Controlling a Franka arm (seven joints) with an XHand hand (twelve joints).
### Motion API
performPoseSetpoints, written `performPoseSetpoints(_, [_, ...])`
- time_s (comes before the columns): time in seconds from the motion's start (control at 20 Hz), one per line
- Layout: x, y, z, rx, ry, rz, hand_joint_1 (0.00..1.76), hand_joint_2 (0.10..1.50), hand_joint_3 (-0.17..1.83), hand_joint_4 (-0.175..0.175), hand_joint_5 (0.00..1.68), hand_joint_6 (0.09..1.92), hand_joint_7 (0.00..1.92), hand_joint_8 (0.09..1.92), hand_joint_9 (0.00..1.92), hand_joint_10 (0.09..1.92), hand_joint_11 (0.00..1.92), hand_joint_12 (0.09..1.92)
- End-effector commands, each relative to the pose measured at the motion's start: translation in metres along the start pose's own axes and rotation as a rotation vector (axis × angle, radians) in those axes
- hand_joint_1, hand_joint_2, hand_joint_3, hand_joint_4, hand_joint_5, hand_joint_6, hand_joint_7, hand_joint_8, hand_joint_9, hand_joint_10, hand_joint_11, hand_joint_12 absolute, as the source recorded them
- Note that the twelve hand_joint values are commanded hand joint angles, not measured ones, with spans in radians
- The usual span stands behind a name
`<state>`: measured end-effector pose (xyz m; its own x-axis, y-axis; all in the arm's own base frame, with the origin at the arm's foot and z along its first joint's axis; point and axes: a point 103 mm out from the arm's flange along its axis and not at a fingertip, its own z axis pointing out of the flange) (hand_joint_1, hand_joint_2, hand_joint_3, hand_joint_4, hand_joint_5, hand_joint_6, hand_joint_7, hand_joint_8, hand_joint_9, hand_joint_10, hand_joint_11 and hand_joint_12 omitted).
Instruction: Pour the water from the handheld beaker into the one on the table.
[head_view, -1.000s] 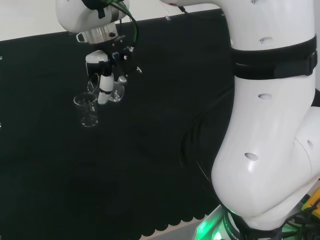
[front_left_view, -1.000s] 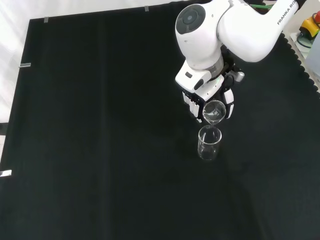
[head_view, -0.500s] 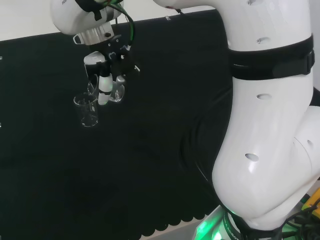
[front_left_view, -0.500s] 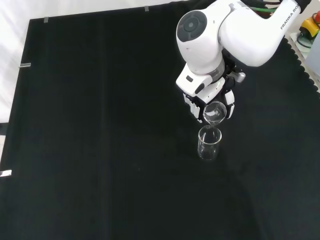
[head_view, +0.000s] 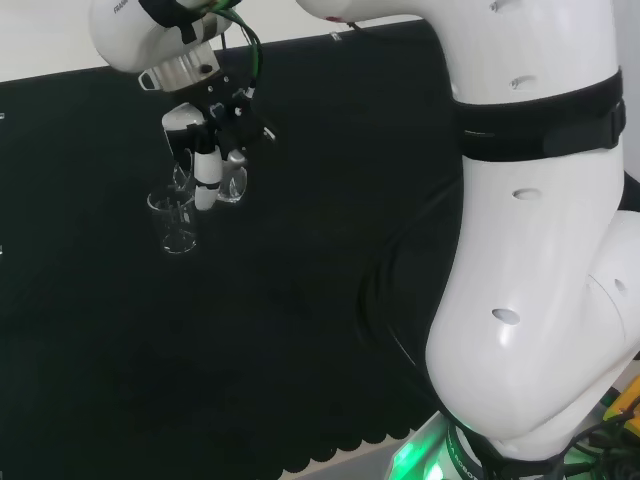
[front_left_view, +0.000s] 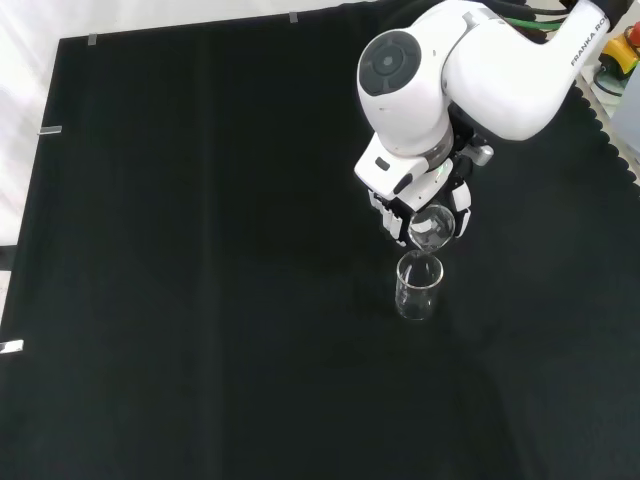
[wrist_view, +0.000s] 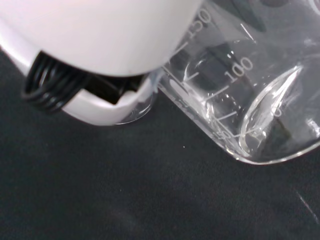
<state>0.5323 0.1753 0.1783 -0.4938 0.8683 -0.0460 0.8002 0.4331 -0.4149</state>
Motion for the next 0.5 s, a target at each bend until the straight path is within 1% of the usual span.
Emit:
performPoseSetpoints(0.05, [0.0036,-0.0002,-0.0038,0.009,-0.025,0.004,1.44,0.56,0.70,-0.175,1.41,0.39,1.44,0.47,1.59,0.09,1.34,0.72])
performPoseSetpoints(0.5, [0.0088,-0.0022,-0.0101,0.018,-0.074,0.016,1.44,0.55,0.70,-0.175,1.41,0.39,1.45,0.47,1.59,0.09,1.34,0.72])
